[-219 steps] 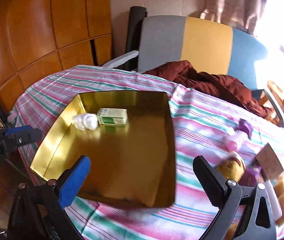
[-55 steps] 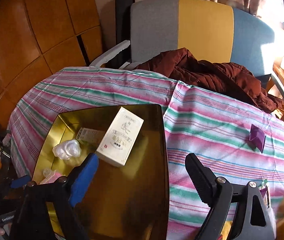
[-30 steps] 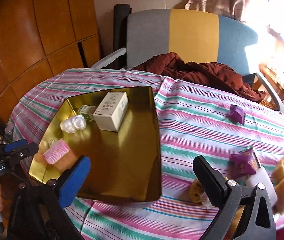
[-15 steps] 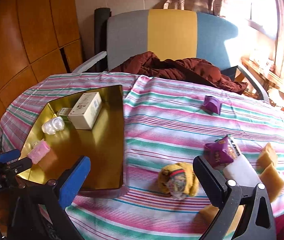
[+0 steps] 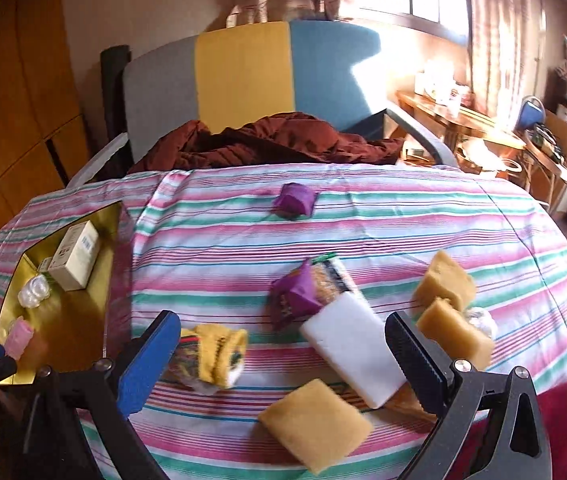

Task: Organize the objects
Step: 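Move the left gripper to the yellow knitted sock and grasp it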

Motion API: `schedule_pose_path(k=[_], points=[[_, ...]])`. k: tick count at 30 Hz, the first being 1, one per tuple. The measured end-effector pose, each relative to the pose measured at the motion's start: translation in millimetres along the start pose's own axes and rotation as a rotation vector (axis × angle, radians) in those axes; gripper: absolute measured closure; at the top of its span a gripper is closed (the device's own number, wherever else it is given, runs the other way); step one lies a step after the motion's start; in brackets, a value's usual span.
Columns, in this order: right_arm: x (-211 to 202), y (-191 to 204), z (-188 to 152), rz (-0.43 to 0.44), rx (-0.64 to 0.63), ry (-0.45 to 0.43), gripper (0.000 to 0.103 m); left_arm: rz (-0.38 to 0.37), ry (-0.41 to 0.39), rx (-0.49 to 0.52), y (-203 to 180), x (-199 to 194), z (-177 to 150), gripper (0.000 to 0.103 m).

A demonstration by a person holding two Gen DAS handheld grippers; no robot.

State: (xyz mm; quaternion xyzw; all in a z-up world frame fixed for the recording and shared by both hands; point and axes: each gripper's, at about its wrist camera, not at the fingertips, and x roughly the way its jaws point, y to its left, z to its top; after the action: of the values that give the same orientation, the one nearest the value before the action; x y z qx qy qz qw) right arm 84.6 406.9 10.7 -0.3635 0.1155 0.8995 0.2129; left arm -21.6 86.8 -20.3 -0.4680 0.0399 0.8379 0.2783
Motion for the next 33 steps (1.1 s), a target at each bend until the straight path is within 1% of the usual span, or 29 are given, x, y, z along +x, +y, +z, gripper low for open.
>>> schedule_pose_path(k=[4, 6, 8, 10, 13, 15, 16, 20, 22, 25, 31, 32, 33], points=[[-8, -55, 6, -0.108, 0.105, -0.04, 0.0, -0.021, 0.007, 0.07, -23, 4, 7, 0.036], [-10, -81, 6, -0.161, 0.164, -0.058, 0.0, -0.05, 0.014, 0.11, -39, 7, 11, 0.036], [-13, -104, 3, -0.191, 0.231, -0.075, 0.0, -0.063, 0.019, 0.155, -55, 10, 14, 0.036], [-12, -123, -3, -0.204, 0.308, -0.08, 0.0, -0.081, 0.03, 0.209, -74, 16, 17, 0.036], [-7, -141, -9, -0.159, 0.416, -0.057, 0.0, -0.11, 0.043, 0.276, -103, 25, 21, 0.036], [-9, -142, -9, -0.154, 0.426, -0.075, 0.0, -0.128, 0.052, 0.316, -121, 31, 24, 0.036], [-8, -141, -9, -0.147, 0.425, -0.071, 0.0, -0.135, 0.058, 0.336, -130, 35, 25, 0.036], [-7, -137, -9, -0.122, 0.412, -0.071, 0.0, -0.145, 0.078, 0.407, -164, 52, 31, 0.035], [-6, -136, -9, -0.111, 0.41, -0.068, 0.0, -0.137, 0.104, 0.427, -178, 65, 35, 0.035], [-5, -136, -9, -0.095, 0.407, -0.065, 0.0, -0.13, 0.139, 0.444, -193, 84, 42, 0.035], [-2, -135, -9, -0.068, 0.403, -0.051, 0.0, -0.056, 0.2, 0.487, -208, 125, 45, 0.034], [-1, -134, -9, -0.064, 0.403, -0.048, 0.0, -0.051, 0.214, 0.491, -208, 132, 44, 0.034], [0, -135, -9, -0.061, 0.404, -0.043, 0.0, -0.067, 0.235, 0.49, -207, 138, 42, 0.036]])
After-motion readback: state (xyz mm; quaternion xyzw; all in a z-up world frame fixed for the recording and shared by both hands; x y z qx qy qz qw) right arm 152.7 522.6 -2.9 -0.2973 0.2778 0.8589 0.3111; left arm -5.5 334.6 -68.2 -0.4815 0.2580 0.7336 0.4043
